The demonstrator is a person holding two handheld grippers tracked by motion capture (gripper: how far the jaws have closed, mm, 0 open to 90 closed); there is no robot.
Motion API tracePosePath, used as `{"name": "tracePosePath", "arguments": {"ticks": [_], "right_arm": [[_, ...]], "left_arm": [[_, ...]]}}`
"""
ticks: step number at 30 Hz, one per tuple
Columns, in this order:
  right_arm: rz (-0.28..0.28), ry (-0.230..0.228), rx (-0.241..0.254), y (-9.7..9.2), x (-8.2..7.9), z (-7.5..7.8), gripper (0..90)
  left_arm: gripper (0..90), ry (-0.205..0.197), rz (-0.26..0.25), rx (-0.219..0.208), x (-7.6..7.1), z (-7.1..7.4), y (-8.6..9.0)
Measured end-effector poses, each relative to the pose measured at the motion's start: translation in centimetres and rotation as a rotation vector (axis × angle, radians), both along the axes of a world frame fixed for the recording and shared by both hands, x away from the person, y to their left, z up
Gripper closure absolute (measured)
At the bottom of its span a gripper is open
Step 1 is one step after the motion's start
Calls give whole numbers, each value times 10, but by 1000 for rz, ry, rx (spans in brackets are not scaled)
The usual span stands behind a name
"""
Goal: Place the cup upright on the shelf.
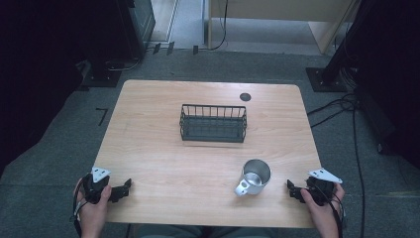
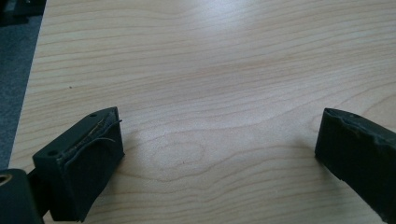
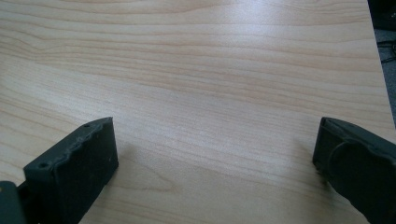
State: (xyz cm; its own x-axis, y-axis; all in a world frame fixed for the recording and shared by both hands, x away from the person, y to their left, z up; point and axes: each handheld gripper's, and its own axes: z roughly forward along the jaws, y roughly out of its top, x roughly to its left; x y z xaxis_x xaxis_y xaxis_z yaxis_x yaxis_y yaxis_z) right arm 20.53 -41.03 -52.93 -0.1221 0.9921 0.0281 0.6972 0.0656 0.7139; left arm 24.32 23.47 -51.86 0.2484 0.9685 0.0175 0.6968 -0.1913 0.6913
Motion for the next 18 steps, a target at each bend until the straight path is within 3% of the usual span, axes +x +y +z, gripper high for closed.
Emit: {"name": "tracePosePath", "arguments": {"ticks": [5, 18], "right_arm": [[0, 0, 0, 0, 0, 0, 0], [0, 0, 0, 0, 0, 0, 0]], "left_arm": [[13, -5, -16, 20, 0, 3, -4], [13, -45, -119, -87, 10, 24, -40]]}}
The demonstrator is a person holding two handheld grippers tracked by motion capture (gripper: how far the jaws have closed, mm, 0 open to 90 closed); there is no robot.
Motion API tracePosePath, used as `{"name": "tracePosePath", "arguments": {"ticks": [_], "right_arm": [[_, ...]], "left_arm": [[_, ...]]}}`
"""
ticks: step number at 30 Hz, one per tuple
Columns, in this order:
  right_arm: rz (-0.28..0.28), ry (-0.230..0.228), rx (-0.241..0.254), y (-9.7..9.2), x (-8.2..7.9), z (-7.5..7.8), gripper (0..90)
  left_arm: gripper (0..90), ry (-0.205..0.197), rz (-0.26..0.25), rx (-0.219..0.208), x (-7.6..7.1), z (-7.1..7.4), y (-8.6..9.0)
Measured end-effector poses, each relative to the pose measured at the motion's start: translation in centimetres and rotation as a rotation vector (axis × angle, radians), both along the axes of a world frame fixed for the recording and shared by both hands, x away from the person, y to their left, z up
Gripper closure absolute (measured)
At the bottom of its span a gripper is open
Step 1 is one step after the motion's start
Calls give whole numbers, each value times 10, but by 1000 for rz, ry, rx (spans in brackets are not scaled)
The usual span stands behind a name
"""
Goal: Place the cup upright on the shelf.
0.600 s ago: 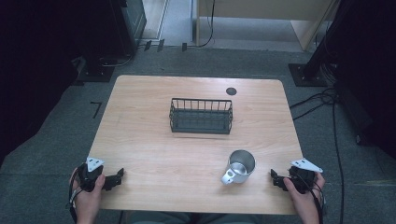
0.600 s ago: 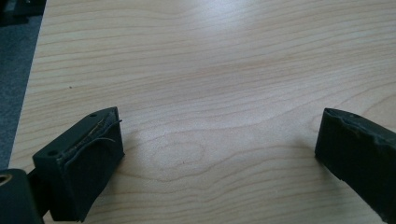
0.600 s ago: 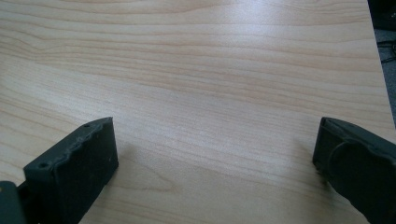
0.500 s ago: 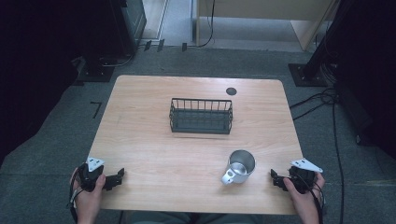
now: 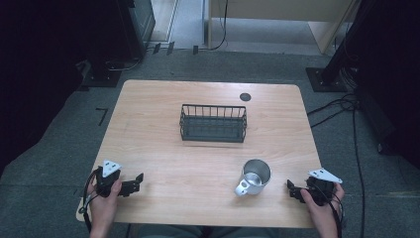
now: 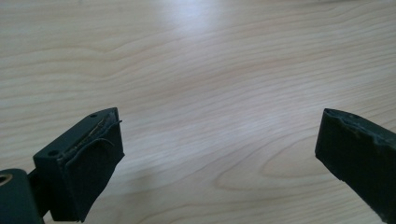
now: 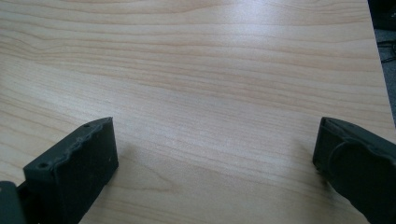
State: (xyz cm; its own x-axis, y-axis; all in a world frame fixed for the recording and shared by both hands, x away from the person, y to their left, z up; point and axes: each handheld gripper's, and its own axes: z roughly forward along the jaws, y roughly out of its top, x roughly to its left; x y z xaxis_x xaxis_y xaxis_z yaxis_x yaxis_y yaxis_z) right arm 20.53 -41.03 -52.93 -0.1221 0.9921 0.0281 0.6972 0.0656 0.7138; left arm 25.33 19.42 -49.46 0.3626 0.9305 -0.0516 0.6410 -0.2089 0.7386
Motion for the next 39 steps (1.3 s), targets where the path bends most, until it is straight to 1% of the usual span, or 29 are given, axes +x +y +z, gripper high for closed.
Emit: {"name": "tracePosePath", "arguments": {"ticks": [3, 4, 5, 6, 7, 10, 11, 12, 13, 16, 17, 18, 19, 20, 21, 24, 25, 26, 27, 28, 29, 33, 36, 37, 38, 39], "right_arm": [[0, 0, 0, 0, 0, 0, 0], [0, 0, 0, 0, 0, 0, 0], [0, 0, 0, 0, 0, 0, 0], [0, 0, 0, 0, 0, 0, 0], [0, 0, 0, 0, 0, 0, 0], [0, 0, 0, 0, 0, 0, 0], [0, 0, 0, 0, 0, 0, 0], [0, 0, 0, 0, 0, 0, 0], [0, 0, 0, 0, 0, 0, 0], [-10, -2, -1, 2, 0, 0, 0], [-10, -2, -2, 3, 1, 0, 0], [-10, -2, -2, 3, 1, 0, 0], [-13, -2, -2, 3, 1, 0, 0], [-13, -2, -2, 3, 1, 0, 0], [-14, -3, -3, 3, 1, 0, 0], [-14, -3, -2, 3, 1, 0, 0], [-14, -3, -2, 3, 1, 0, 0], [-14, -2, -2, 3, 1, 0, 0], [-14, -2, -1, 3, 1, 0, 0], [-14, -1, -1, 3, 1, 0, 0], [-15, 0, -1, 3, 1, 0, 0], [-17, -1, -2, 4, 1, 0, 0], [-18, -1, -1, 4, 1, 0, 0], [-19, -1, -1, 4, 1, 0, 0], [-19, -1, -1, 4, 1, 0, 0], [-19, -1, 0, 4, 1, 0, 0]], "left_arm": [[13, -8, -44, -17, 3, 6, -17], [13, -8, -44, -17, 3, 6, -17], [13, -14, -68, -29, 4, 9, -27], [13, -14, -68, -29, 4, 9, -27], [13, -20, -88, -34, 6, 11, -36], [13, -23, -112, -45, 8, 15, -48], [13, -23, -112, -45, 8, 15, -48], [13, -23, -128, -52, 9, 17, -56], [13, -23, -128, -52, 9, 17, -56], [13, -23, -152, -54, 10, 19, -67], [13, -26, -169, -59, 10, 21, -75], [14, -26, -169, -59, 10, 21, -75], [13, -27, -184, -61, 10, 23, -83], [13, -27, -184, -61, 10, 23, -83], [13, -27, -193, -59, 10, 23, -86], [13, -22, -229, -68, 9, 25, -102], [13, -22, -229, -68, 9, 25, -102], [13, -23, -245, -67, 8, 26, -110], [13, -25, -254, -70, 8, 27, -113], [13, -25, -254, -70, 8, 27, -113], [13, -22, -267, -73, 7, 28, -121], [13, -9, -291, -82, 5, 27, -136], [14, -10, -321, -102, 2, 29, -148], [14, -9, -333, -103, 1, 30, -152], [13, -9, -333, -103, 1, 30, -152], [14, -5, -359, -110, -1, 31, -161]]}}
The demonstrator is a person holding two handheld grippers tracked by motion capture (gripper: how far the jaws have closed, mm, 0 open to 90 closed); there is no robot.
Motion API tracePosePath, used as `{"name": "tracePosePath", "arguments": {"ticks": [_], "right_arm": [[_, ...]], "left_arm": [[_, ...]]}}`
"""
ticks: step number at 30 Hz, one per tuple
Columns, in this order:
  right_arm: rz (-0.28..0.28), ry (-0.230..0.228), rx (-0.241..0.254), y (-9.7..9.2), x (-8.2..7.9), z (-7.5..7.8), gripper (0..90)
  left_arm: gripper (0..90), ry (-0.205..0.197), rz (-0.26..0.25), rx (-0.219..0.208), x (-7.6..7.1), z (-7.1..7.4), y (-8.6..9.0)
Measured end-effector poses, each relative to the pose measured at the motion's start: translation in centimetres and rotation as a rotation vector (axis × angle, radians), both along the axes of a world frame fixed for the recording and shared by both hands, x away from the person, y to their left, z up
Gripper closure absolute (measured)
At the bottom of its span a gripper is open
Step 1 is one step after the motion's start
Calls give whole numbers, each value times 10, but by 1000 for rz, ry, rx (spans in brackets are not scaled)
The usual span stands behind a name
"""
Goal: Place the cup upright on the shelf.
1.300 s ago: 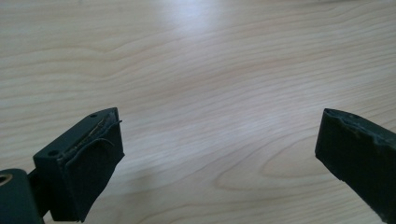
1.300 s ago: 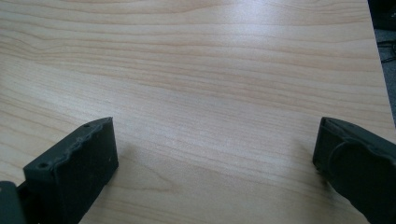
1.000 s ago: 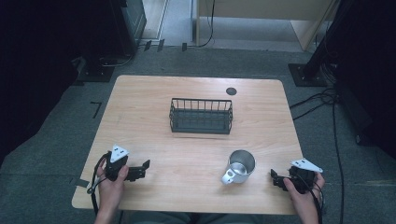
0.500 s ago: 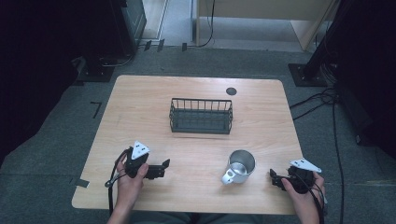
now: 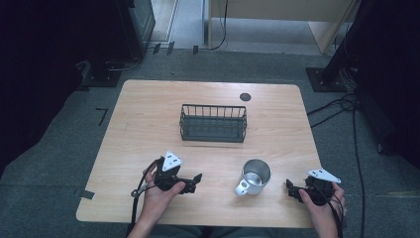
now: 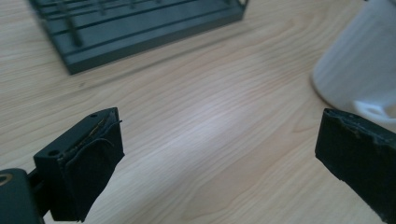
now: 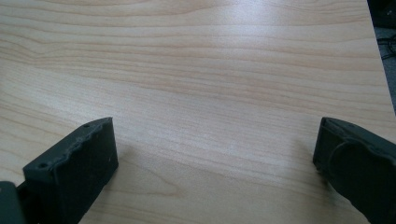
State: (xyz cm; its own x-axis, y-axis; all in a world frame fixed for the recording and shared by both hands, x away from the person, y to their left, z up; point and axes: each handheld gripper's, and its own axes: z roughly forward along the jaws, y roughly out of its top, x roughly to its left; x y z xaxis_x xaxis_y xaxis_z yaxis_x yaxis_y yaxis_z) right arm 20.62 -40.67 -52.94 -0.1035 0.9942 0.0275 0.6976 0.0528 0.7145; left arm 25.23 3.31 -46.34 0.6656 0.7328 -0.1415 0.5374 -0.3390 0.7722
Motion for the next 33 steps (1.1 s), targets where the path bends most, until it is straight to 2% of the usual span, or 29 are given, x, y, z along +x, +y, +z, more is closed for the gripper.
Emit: {"name": "tracePosePath", "arguments": {"ticks": [2, 8, 9, 14, 17, 18, 20, 21, 22, 23, 24, 26, 27, 28, 29, 30, 32, 33], "right_arm": [[0, 0, 0, 0, 0, 0, 0], [0, 0, 0, 0, 0, 0, 0], [0, 0, 0, 0, 0, 0, 0], [-4, 1, 2, 0, 1, 0, 0], [-4, 1, 1, 0, 1, 0, 0], [-4, 0, 1, 0, 1, 0, 0], [-4, 1, 1, 0, 1, 0, 0], [-4, 0, 1, 0, 1, 0, 0], [-4, 1, 1, 0, 1, 0, 0], [-4, 1, 1, 0, 1, 0, 0], [-4, 1, 1, 0, 1, 0, 0], [-4, 0, 1, 0, 1, 0, 0], [-4, 0, 1, 0, 1, 0, 0], [-4, 1, 1, 0, 1, 0, 0], [-4, 1, 1, 0, 1, 0, 0], [-4, 1, 2, 0, 1, 0, 0], [-4, 0, 1, 0, 1, 0, 0], [-4, 1, 2, 0, 1, 0, 0]], "left_arm": [[14, 3, -12, -7, -1, 0, -5], [17, 31, -98, -38, -11, 1, -38], [17, 31, -98, -38, -11, 1, -38], [45, 10, -139, -48, -19, 8, -61], [68, 9, -151, -48, -22, 8, -69], [69, 10, -166, -40, -24, 8, -78], [70, 17, -197, -32, -27, 8, -87], [73, 17, -197, -32, -27, 8, -87], [82, 22, -237, -27, -31, 7, -95], [109, 22, -237, -27, -31, 7, -95], [139, 15, -265, -22, -35, 7, -102], [170, 6, -284, 1, -38, 5, -109], [219, -2, -290, 21, -39, 4, -112], [265, -2, -290, 21, -39, 4, -112], [265, -8, -284, 43, -40, 2, -115], [332, -17, -255, 77, -41, 0, -117], [358, -19, -254, 83, -40, 1, -116], [417, -17, -252, 71, -39, 1, -114]]}}
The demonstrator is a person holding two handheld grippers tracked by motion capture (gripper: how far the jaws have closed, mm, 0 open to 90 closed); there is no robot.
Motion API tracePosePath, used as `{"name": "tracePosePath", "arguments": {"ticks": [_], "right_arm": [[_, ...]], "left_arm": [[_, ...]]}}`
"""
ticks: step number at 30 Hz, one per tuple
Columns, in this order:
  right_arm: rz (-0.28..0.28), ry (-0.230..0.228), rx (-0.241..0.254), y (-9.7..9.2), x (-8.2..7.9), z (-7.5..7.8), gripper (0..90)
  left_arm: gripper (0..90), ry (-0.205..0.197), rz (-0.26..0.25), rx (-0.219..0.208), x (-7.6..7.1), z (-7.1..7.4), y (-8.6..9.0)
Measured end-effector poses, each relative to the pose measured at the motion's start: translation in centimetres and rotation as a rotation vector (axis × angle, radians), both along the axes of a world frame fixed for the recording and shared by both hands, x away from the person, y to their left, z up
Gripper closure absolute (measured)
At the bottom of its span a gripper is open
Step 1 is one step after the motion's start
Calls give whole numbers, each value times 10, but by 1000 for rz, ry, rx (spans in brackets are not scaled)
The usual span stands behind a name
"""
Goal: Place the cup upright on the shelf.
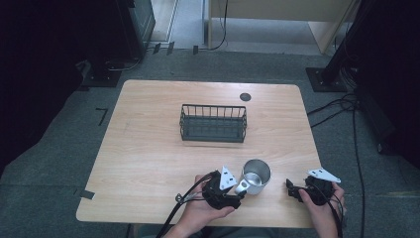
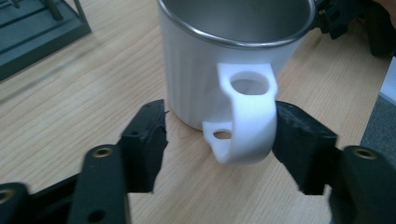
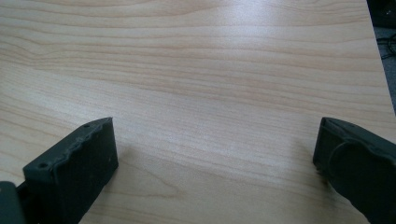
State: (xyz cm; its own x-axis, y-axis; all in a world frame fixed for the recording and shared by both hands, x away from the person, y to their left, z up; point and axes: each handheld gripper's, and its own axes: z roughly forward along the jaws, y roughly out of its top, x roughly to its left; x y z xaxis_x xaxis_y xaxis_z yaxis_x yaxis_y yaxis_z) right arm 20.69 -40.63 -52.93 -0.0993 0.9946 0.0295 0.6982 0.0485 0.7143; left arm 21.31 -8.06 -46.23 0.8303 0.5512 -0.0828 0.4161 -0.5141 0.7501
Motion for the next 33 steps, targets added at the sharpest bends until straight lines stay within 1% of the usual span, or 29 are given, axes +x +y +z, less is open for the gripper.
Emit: {"name": "tracePosePath", "arguments": {"ticks": [1, 2, 3, 4, 5, 6, 8, 11, 13, 14, 16, 18, 19, 20, 21, 22, 23, 24, 27, 30, 31, 32, 33], "right_arm": [[0, 0, -1, 0, 0, 0, 0], [0, 0, 0, 0, 0, 0, 0], [0, 0, 0, 0, 0, 0, 0], [1, 0, -1, 0, 0, 0, 0], [1, 0, -1, 0, 0, 0, 0], [0, 0, 0, 0, 0, 0, 0], [0, 0, 0, 0, 0, 0, 0], [0, 0, 0, 0, 0, 0, 0], [1, 1, 0, 0, 0, 0, 0], [0, 0, 0, 0, 0, 0, 0], [0, 0, 0, 0, 0, 0, 0], [0, 0, 0, 0, 0, 0, 0], [0, 0, 0, 0, 0, 0, 0], [0, 0, 0, 0, 0, 0, 0], [0, 0, 0, 0, 0, 0, 0], [0, 0, 0, 0, 0, 0, 0], [0, 0, 1, 0, 0, 0, 0], [0, 0, 1, 0, 0, 0, 0], [1, 0, 0, 0, 0, 0, 0], [0, 1, 1, 0, 0, 0, 0], [0, 0, 0, 0, 0, 0, 0], [0, 0, 0, 0, 0, 0, 0], [-1, 0, 1, 0, 0, 0, 0]], "left_arm": [[455, 4, -10, -14, 3, 2, 4], [497, 4, -10, -14, 3, 2, 4], [544, 4, -36, -16, 6, 2, 8], [569, 14, -45, -24, 8, 2, 9], [589, 14, -45, -24, 8, 2, 9], [599, 25, -57, -28, 9, 2, 9], [591, 42, -81, -14, 11, 0, 4], [586, 49, -92, -14, 11, -1, -1], [606, 29, -78, 23, 11, -2, -6], [619, 17, -68, 32, 11, -3, -7], [685, 17, -75, 19, 13, -3, -4], [710, 3, -90, 21, 15, -2, -2], [720, 3, -90, 21, 15, -2, -2], [725, -2, -97, 13, 16, 0, 1], [726, -10, -94, 10, 17, 1, 3], [727, -10, -94, 10, 17, 1, 3], [728, -25, -99, 5, 19, 3, 7], [728, -25, -99, 5, 19, 3, 7], [729, -52, -101, 26, 22, 5, 12], [729, -55, -96, 29, 25, 7, 19], [729, -60, -85, 18, 27, 9, 25], [729, -60, -85, 18, 27, 9, 25], [729, -65, -72, 4, 30, 12, 31]]}}
